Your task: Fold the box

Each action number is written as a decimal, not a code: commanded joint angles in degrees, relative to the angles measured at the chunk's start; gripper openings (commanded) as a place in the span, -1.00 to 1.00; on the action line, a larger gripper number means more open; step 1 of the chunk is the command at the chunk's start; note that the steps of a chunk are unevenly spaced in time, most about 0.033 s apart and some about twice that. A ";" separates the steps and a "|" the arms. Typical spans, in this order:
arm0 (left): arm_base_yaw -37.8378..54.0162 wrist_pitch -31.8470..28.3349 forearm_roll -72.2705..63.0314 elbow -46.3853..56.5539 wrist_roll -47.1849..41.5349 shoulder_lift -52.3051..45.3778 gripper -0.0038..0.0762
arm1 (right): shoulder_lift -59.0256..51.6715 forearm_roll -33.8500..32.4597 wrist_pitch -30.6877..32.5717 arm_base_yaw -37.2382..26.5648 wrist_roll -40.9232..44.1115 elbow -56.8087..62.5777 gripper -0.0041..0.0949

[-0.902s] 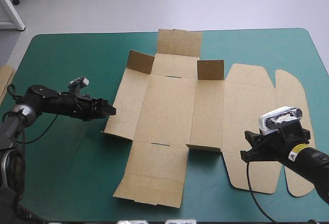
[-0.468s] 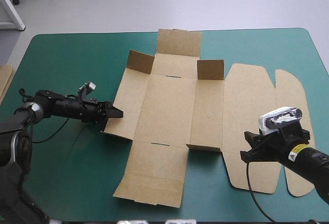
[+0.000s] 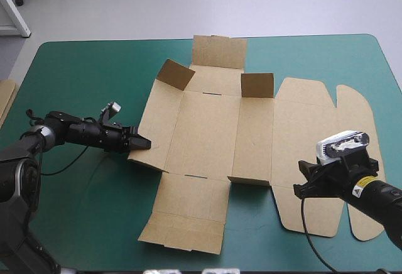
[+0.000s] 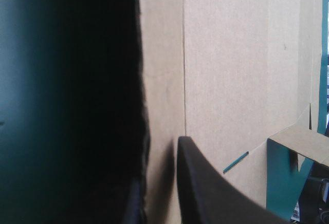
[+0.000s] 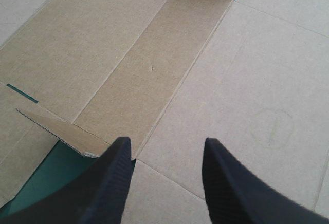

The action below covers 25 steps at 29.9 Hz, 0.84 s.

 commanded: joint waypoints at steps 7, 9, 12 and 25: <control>-6.47 -0.18 -1.99 -3.17 -0.11 -2.53 -0.90 | 0.10 0.00 -3.77 0.05 -0.14 -2.03 -0.07; -7.24 -0.18 0.04 -5.17 -1.79 -2.97 -0.93 | 0.10 0.00 -3.77 0.05 -0.14 -2.03 -0.07; -7.24 1.47 4.25 -8.34 -3.84 -4.49 -0.93 | 0.10 -0.15 -3.88 0.05 -0.14 -2.03 -0.07; -10.36 8.31 27.70 -23.85 -13.25 -11.56 -0.93 | 0.10 0.27 -8.60 0.05 -0.14 -2.03 -0.07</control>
